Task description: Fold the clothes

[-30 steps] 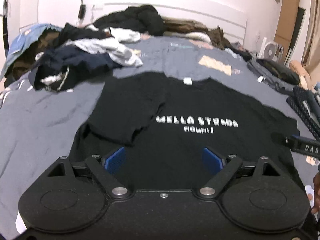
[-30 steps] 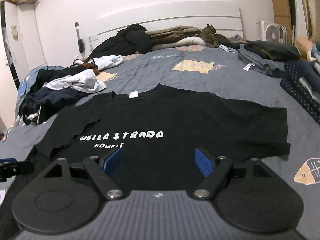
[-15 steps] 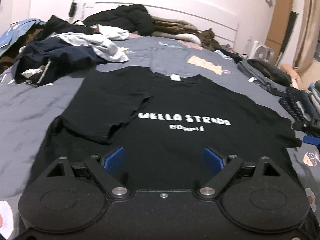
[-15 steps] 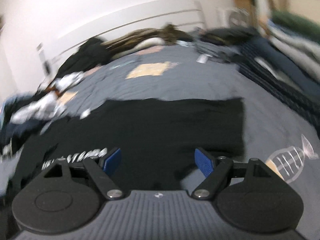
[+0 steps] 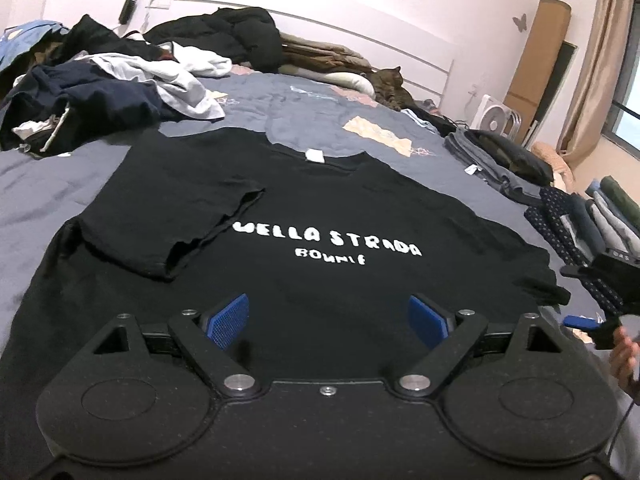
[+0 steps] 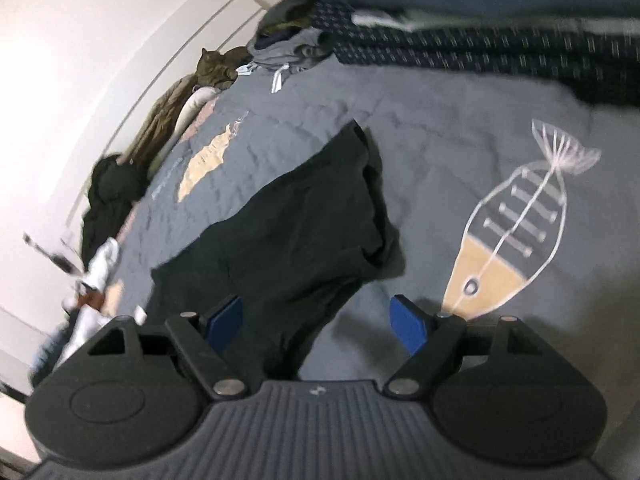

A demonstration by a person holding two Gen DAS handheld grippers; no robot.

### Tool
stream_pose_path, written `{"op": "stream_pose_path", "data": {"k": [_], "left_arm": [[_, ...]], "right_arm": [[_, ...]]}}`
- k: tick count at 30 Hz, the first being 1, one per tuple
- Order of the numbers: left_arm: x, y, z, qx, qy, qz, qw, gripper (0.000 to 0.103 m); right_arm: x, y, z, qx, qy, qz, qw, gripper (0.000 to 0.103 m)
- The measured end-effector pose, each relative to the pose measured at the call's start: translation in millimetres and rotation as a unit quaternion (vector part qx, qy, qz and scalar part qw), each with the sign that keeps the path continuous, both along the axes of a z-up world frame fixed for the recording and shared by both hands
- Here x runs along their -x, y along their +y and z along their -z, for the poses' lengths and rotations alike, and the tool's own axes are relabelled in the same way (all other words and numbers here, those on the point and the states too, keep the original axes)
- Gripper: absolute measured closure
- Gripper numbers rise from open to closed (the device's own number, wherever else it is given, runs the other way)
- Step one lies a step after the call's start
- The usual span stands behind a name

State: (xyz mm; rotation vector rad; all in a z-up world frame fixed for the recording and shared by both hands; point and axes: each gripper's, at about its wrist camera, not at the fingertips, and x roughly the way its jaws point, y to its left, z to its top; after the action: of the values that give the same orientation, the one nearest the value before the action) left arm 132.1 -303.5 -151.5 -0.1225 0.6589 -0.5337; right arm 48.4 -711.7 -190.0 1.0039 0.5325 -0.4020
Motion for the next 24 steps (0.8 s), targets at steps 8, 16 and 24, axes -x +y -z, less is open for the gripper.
{"op": "stream_pose_path", "data": {"k": [8, 16, 24], "left_arm": [[0, -2, 2, -0.004, 0.002, 0.003, 1.0000, 0.017], [0, -6, 5, -0.016, 0.002, 0.008, 0.9998, 0.016], [0, -7, 8, -0.023, 0.005, 0.009, 0.9997, 0.015]], "right_arm": [[-1, -20, 13, -0.038, -0.022, 0.032, 0.998, 0.024], [-6, -31, 24, -0.053, -0.047, 0.054, 0.996, 0.031], [-22, -12, 5, 0.059, -0.036, 0.007, 0.998, 0.091]]}}
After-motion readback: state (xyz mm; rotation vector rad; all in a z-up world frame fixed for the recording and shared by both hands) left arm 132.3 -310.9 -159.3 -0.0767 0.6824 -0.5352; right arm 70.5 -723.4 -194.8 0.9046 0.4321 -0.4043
